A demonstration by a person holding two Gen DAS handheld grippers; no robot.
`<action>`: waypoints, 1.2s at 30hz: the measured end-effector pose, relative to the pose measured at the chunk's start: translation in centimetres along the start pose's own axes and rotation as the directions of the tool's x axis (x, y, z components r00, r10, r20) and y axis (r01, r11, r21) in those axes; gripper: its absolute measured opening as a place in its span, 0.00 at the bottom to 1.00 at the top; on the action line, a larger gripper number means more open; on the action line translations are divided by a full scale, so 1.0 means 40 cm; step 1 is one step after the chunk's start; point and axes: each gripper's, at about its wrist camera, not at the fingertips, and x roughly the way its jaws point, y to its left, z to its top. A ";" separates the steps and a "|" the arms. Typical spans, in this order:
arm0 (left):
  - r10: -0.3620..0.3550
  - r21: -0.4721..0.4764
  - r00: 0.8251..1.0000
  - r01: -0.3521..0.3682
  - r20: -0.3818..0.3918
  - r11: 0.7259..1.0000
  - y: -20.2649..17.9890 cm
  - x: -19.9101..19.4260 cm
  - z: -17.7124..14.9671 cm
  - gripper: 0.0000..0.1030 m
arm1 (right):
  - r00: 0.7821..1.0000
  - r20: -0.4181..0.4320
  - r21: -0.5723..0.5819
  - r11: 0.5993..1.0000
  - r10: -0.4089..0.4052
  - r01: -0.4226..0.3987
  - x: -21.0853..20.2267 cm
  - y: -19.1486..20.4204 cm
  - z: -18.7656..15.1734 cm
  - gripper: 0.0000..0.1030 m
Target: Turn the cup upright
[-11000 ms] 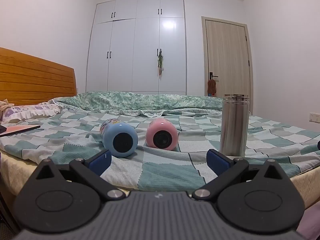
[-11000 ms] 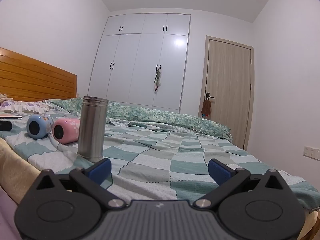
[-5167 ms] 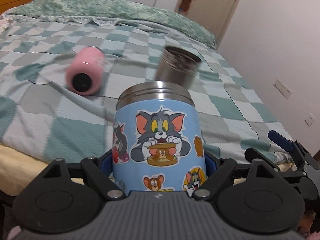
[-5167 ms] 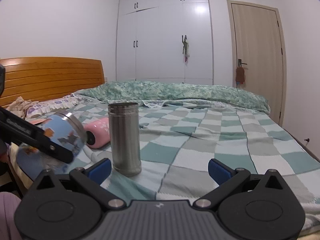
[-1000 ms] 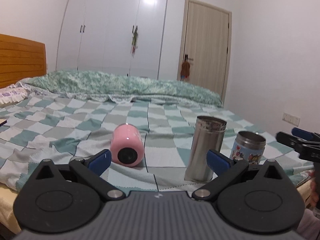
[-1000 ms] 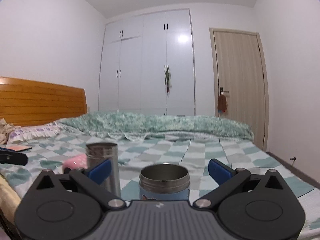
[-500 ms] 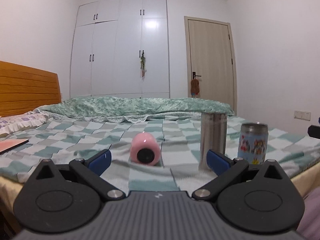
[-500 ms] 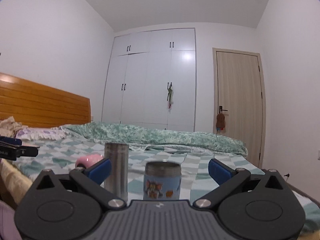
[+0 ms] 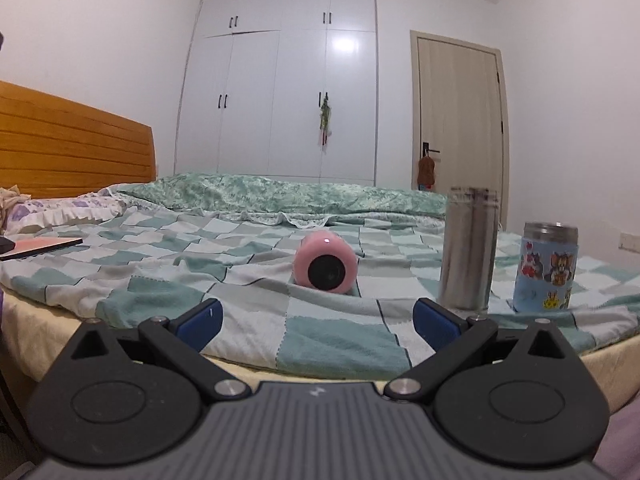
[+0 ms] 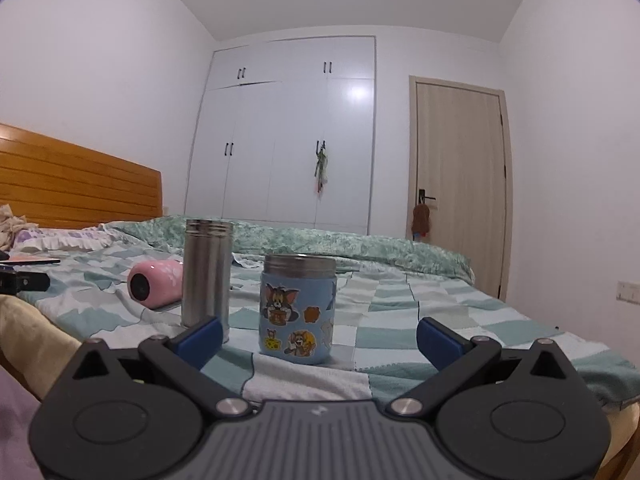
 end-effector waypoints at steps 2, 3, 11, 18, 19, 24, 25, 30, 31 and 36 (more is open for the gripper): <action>0.008 0.019 1.000 -0.008 -0.005 1.000 -0.008 0.004 -0.008 1.00 | 1.000 -0.003 0.006 1.000 -0.010 0.010 0.003 -0.005 -0.004 1.00; 0.010 0.027 1.000 -0.010 -0.002 1.000 -0.012 0.002 -0.009 1.00 | 1.000 -0.004 0.006 1.000 -0.016 0.017 0.003 -0.005 -0.006 1.00; 0.005 0.046 1.000 -0.005 0.009 0.999 -0.022 0.000 -0.016 1.00 | 0.998 -0.008 0.030 0.997 -0.066 0.066 0.010 -0.011 -0.012 1.00; 0.005 0.038 1.000 -0.005 0.008 0.999 -0.019 -0.002 -0.017 1.00 | 0.998 -0.009 0.015 0.998 -0.065 0.065 0.009 -0.008 -0.013 1.00; 0.005 0.037 1.000 -0.005 0.008 0.999 -0.019 -0.002 -0.017 1.00 | 0.998 -0.009 0.014 0.998 -0.065 0.065 0.010 -0.008 -0.013 1.00; 0.005 0.037 1.000 -0.005 0.009 0.999 -0.019 -0.001 -0.016 1.00 | 0.998 -0.012 0.012 0.998 -0.066 0.066 0.012 -0.008 -0.012 1.00; 0.003 0.037 1.000 -0.004 0.009 0.999 -0.019 -0.001 -0.016 1.00 | 0.998 -0.012 0.012 0.998 -0.066 0.066 0.011 -0.008 -0.012 1.00; 0.002 0.037 1.000 -0.002 0.008 0.999 -0.020 -0.002 -0.016 1.00 | 0.998 -0.011 0.011 0.998 -0.066 0.066 0.012 -0.008 -0.012 1.00; 0.002 0.037 1.000 -0.002 0.007 0.999 -0.021 -0.001 -0.016 1.00 | 0.998 -0.011 0.009 0.998 -0.066 0.066 0.011 -0.008 -0.013 1.00; 0.000 0.035 1.000 -0.001 0.008 0.999 -0.022 -0.002 -0.015 1.00 | 0.998 -0.011 0.005 0.998 -0.066 0.066 0.012 -0.008 -0.014 1.00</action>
